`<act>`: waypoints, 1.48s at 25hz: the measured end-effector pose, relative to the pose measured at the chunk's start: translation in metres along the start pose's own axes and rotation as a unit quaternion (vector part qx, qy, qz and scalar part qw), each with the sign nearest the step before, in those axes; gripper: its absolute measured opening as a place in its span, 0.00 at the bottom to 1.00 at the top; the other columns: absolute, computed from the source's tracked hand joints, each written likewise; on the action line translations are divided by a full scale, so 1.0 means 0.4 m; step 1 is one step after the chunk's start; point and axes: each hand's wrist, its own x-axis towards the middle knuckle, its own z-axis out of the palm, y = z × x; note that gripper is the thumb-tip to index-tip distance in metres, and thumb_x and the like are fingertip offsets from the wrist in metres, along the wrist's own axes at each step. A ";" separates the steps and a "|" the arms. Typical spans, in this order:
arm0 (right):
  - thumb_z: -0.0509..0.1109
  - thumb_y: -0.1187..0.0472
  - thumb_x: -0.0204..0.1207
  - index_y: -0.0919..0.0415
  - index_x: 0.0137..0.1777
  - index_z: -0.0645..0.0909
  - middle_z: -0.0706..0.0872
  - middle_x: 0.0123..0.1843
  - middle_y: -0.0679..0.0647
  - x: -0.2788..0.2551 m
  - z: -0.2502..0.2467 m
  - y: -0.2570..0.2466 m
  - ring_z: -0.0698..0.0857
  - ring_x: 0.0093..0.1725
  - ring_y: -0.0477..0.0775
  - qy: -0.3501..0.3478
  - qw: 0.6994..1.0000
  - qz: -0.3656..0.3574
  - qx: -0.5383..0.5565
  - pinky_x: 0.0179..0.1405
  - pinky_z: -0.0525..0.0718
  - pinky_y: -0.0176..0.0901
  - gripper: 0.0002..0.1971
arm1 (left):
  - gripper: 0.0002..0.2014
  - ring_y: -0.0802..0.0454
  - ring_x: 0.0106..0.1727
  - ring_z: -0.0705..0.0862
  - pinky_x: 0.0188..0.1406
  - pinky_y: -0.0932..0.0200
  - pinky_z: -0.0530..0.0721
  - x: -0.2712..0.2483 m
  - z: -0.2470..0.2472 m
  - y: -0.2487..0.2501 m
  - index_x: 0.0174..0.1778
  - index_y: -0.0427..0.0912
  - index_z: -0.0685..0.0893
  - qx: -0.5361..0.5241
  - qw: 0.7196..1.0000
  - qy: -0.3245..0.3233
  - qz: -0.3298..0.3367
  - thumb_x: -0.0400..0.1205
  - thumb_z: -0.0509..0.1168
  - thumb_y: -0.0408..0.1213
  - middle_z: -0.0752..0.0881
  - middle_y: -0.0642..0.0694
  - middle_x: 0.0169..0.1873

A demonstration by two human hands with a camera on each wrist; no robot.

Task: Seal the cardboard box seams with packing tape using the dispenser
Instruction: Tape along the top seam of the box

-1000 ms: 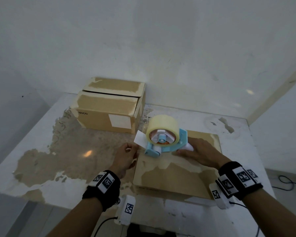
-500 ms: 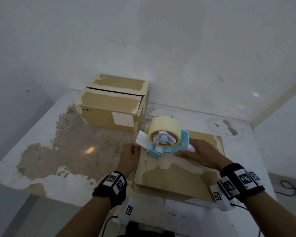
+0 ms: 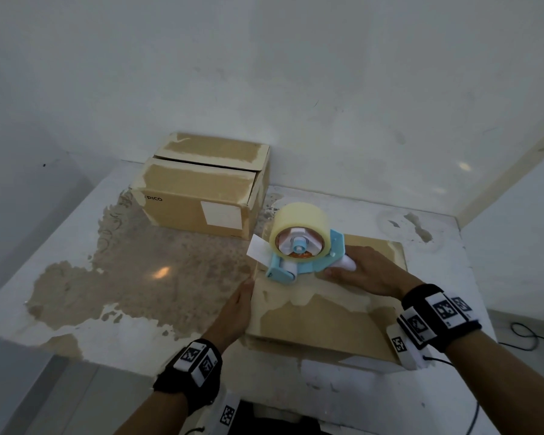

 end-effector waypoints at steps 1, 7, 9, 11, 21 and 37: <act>0.65 0.51 0.83 0.49 0.61 0.82 0.86 0.60 0.46 0.000 0.002 -0.001 0.82 0.53 0.41 0.001 1.000 0.004 0.006 0.50 0.74 0.19 0.10 | 0.22 0.54 0.66 0.78 0.65 0.56 0.73 0.005 -0.005 -0.016 0.65 0.53 0.77 0.016 1.000 -0.005 0.005 0.88 0.41 0.53 0.81 0.52 0.63; 0.64 0.51 0.83 0.48 0.60 0.81 0.81 0.52 0.37 -0.002 0.008 0.000 0.78 0.48 0.26 -0.011 1.000 0.001 0.018 0.49 0.73 0.23 0.09 | 0.22 0.61 0.73 0.69 0.73 0.59 0.67 -0.007 0.014 0.022 0.79 0.69 0.48 0.041 0.992 -0.031 0.116 0.88 0.43 0.53 0.65 0.62 0.75; 0.64 0.50 0.83 0.48 0.61 0.80 0.80 0.52 0.34 -0.003 0.007 -0.001 0.79 0.48 0.29 -0.011 1.000 -0.005 0.011 0.51 0.75 0.26 0.10 | 0.24 0.60 0.72 0.70 0.69 0.62 0.68 -0.009 0.020 0.019 0.78 0.69 0.42 0.072 0.990 -0.039 0.119 0.89 0.43 0.50 0.63 0.62 0.74; 0.62 0.45 0.82 0.47 0.61 0.80 0.83 0.55 0.39 -0.005 0.006 -0.003 0.82 0.50 0.39 -0.013 1.000 -0.002 0.012 0.55 0.79 0.33 0.14 | 0.26 0.55 0.76 0.67 0.75 0.56 0.66 -0.002 0.016 0.000 0.82 0.62 0.41 0.075 0.992 -0.026 0.093 0.89 0.44 0.50 0.61 0.55 0.80; 0.58 0.36 0.77 0.50 0.62 0.79 0.87 0.56 0.48 -0.009 0.007 -0.011 0.84 0.49 0.49 -0.019 1.000 0.007 -0.014 0.54 0.83 0.44 0.23 | 0.20 0.61 0.46 0.85 0.40 0.69 0.81 0.040 0.009 0.060 0.60 0.53 0.79 -0.054 0.998 0.011 -0.013 0.88 0.42 0.52 0.87 0.47 0.53; 0.51 0.27 0.75 0.44 0.67 0.78 0.87 0.61 0.44 -0.130 -0.078 0.103 0.86 0.53 0.45 -0.029 0.997 0.006 -0.069 0.56 0.85 0.45 0.31 | 0.24 0.54 0.51 0.82 0.43 0.64 0.76 0.069 0.003 0.062 0.70 0.48 0.76 0.083 0.996 0.003 0.023 0.89 0.41 0.50 0.83 0.46 0.58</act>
